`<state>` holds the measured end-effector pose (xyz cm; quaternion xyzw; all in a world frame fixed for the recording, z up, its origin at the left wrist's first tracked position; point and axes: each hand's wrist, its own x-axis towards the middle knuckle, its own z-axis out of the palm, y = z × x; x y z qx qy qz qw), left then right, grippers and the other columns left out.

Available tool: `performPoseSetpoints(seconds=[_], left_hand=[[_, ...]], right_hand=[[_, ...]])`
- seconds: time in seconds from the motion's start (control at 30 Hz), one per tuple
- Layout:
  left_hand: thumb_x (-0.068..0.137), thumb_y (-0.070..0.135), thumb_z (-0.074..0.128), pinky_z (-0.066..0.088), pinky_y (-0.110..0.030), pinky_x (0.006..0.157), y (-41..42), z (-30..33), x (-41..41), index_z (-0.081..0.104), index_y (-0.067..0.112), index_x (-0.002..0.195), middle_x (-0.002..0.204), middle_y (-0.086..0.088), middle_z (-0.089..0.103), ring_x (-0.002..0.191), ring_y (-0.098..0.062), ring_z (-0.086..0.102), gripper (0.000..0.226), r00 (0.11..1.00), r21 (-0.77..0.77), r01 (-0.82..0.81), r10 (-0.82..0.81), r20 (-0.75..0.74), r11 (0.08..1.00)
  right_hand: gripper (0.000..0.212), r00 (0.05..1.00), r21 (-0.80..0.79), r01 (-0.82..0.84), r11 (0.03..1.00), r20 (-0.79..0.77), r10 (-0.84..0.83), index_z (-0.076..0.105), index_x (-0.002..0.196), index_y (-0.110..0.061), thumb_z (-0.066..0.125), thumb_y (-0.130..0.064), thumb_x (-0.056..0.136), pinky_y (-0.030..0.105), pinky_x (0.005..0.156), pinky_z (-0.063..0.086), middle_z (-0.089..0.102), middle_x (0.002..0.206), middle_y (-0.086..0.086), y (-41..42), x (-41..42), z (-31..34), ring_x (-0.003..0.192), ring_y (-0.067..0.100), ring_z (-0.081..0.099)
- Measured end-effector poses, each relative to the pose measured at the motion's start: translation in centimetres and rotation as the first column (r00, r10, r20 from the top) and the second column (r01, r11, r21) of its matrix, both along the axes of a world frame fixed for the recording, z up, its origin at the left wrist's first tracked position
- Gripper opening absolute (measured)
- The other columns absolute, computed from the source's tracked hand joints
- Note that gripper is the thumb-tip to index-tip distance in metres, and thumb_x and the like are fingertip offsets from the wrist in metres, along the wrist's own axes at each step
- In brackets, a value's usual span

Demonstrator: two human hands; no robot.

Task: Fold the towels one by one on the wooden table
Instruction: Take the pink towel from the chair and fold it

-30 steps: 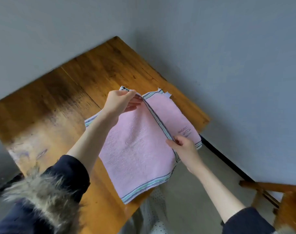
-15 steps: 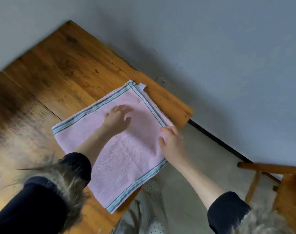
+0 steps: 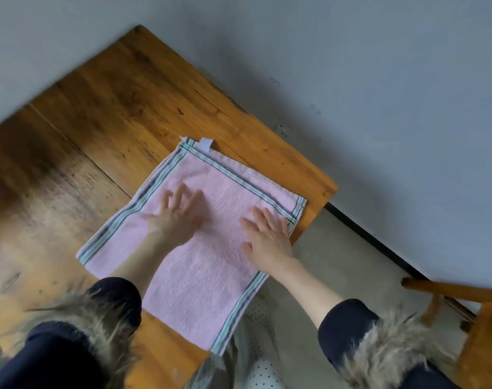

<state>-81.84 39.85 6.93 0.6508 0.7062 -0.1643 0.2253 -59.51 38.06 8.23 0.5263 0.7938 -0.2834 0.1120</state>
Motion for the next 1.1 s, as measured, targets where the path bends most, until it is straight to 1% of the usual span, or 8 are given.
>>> performPoseSetpoints(seconds=[0.1,0.2,0.57,0.67,0.73,0.87,0.97,1.1], left_hand=[[0.093,0.046,0.041,0.047,-0.056,0.088,-2.8,0.5,-1.6,0.011,0.037,0.143,0.147,-0.004,0.01,0.133,-0.036,0.017,0.059,0.994,0.022,-0.113,0.113,-0.009,0.993],[0.092,0.05,0.04,0.042,-0.048,0.09,-6.1,0.7,-3.3,0.012,0.029,0.145,0.146,-0.013,0.016,0.125,-0.041,0.029,0.063,0.978,0.016,-0.186,0.186,-0.093,0.982],[0.087,0.033,0.054,0.043,-0.047,0.09,-20.7,2.8,-7.5,0.029,0.03,0.136,0.136,-0.011,0.026,0.12,-0.037,0.038,0.055,0.858,-0.078,-0.507,0.511,0.049,0.858],[0.086,0.028,0.053,0.044,-0.041,0.077,-24.5,3.2,-8.2,0.034,0.029,0.131,0.133,-0.01,0.03,0.115,-0.034,0.044,0.049,0.817,-0.094,-0.565,0.572,0.076,0.82],[0.088,0.025,0.05,0.04,-0.035,0.07,-26.5,3.3,-8.9,0.039,0.027,0.127,0.133,-0.009,0.033,0.112,-0.032,0.048,0.04,0.808,-0.087,-0.575,0.582,0.097,0.813],[0.094,0.02,0.039,0.045,-0.036,0.072,-27.4,3.7,-11.2,0.05,0.016,0.123,0.126,-0.012,0.046,0.107,-0.032,0.049,0.03,0.837,0.02,-0.54,0.536,0.109,0.841],[0.093,0.015,0.044,0.041,-0.041,0.074,-26.1,3.8,-12.9,0.053,0.008,0.118,0.112,-0.017,0.051,0.099,-0.035,0.048,0.028,0.846,0.218,-0.53,0.526,0.084,0.819],[0.089,0.015,0.051,0.031,-0.037,0.075,-25.2,3.0,-14.2,0.055,0.014,0.12,0.117,-0.012,0.051,0.102,-0.033,0.044,0.031,0.856,0.299,-0.506,0.513,0.06,0.809]], right_hand=[[0.05,1.0,-0.002,-0.009,1.0,0.012,0.01,0.025,0.143,-0.022,0.039,-0.03,0.096,0.053,0.115,-0.003,0.0,0.157,0.004,-0.5,-1.9,0.5,0.144,0.025,-0.009],[0.049,0.999,-0.068,-0.037,0.997,-0.031,0.035,0.026,0.143,-0.018,0.036,-0.03,0.097,0.05,0.115,-0.001,0.0,0.157,0.003,-2.3,-4.3,1.1,0.144,0.022,-0.008],[0.053,0.962,-0.214,-0.265,0.94,0.016,0.274,0.014,0.148,-0.023,0.031,-0.034,0.099,0.047,0.114,-0.007,-0.011,0.157,-0.001,-9.3,-10.0,1.9,0.144,0.021,-0.014],[0.051,0.944,-0.22,-0.32,0.921,0.011,0.33,0.021,0.147,-0.025,0.031,-0.037,0.099,0.049,0.114,-0.006,-0.007,0.158,-0.001,-11.7,-11.3,1.9,0.144,0.02,-0.01],[0.044,0.935,-0.188,-0.348,0.918,-0.006,0.353,0.034,0.142,-0.025,0.032,-0.036,0.099,0.052,0.113,-0.003,0.007,0.158,-0.002,-12.8,-12.0,2.0,0.145,0.019,0.003],[0.034,0.975,0.007,-0.218,0.976,-0.04,0.218,0.053,0.126,-0.02,0.034,-0.028,0.099,0.047,0.114,0.012,0.047,0.136,-0.002,-11.6,-13.6,2.5,0.125,0.016,0.04],[0.038,0.983,0.134,-0.177,0.975,-0.02,0.182,0.042,0.136,-0.017,0.037,-0.021,0.098,0.04,0.105,0.025,0.043,0.14,0.002,-8.4,-14.8,2.3,0.126,0.022,0.037],[0.043,0.956,0.121,-0.293,0.948,0.068,0.287,0.037,0.138,-0.018,0.038,-0.012,0.096,0.039,0.103,0.025,0.041,0.141,0.002,-5.3,-16.6,1.6,0.129,0.022,0.031]])
